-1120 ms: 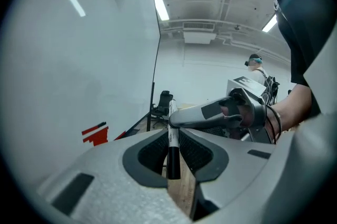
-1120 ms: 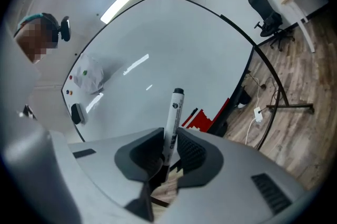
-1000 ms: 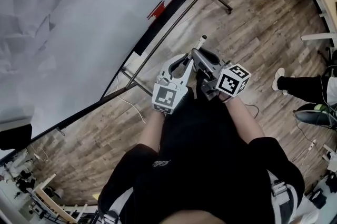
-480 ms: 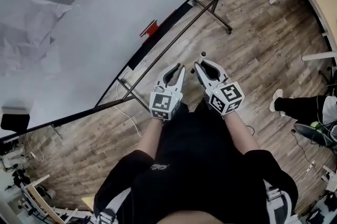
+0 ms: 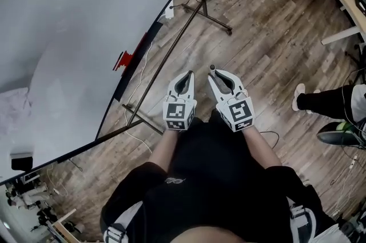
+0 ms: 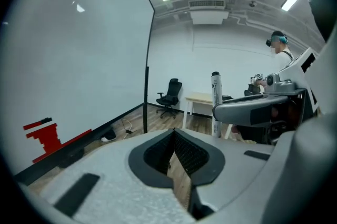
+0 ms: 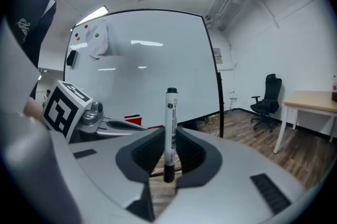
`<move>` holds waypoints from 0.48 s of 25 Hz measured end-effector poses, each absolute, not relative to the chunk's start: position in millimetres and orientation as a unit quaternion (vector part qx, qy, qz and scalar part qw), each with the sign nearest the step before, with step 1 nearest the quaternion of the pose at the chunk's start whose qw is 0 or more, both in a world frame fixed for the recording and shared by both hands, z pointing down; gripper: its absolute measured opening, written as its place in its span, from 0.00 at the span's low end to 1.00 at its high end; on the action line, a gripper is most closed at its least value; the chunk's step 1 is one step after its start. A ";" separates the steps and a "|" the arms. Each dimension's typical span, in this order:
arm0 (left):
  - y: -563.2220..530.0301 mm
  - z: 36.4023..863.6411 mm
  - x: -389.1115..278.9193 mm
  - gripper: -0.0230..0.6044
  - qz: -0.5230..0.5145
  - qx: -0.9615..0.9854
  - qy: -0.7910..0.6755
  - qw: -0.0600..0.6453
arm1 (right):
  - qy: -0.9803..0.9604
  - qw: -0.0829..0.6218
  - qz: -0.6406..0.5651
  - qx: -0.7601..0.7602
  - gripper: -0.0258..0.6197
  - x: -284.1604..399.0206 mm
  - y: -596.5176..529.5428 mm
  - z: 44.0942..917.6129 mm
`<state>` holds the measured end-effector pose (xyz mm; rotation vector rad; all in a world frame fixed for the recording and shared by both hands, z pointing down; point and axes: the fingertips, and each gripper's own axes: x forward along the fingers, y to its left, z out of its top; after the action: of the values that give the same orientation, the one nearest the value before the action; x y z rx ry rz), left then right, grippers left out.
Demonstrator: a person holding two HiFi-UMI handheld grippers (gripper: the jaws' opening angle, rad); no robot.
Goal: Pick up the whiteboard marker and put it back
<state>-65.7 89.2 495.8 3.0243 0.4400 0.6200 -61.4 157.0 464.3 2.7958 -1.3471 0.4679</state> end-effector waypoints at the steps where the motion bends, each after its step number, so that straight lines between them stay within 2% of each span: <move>1: 100.8 496.5 -59.7 0.05 0.201 0.969 0.142 0.010 | -0.429 0.002 0.150 0.891 0.13 -57.3 167.6 465.9; 5: 132.2 496.6 -44.4 0.05 0.207 0.969 0.137 0.006 | -0.431 0.006 0.144 0.891 0.13 -36.4 197.4 467.8; 12: 115.2 508.0 -32.0 0.05 0.235 0.965 0.120 -0.001 | -0.429 -0.001 0.147 0.891 0.13 -10.0 198.8 475.6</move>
<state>-32.0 115.2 508.0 3.0316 0.3756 0.7394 -10.0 198.8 475.6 2.8019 -1.3474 0.4631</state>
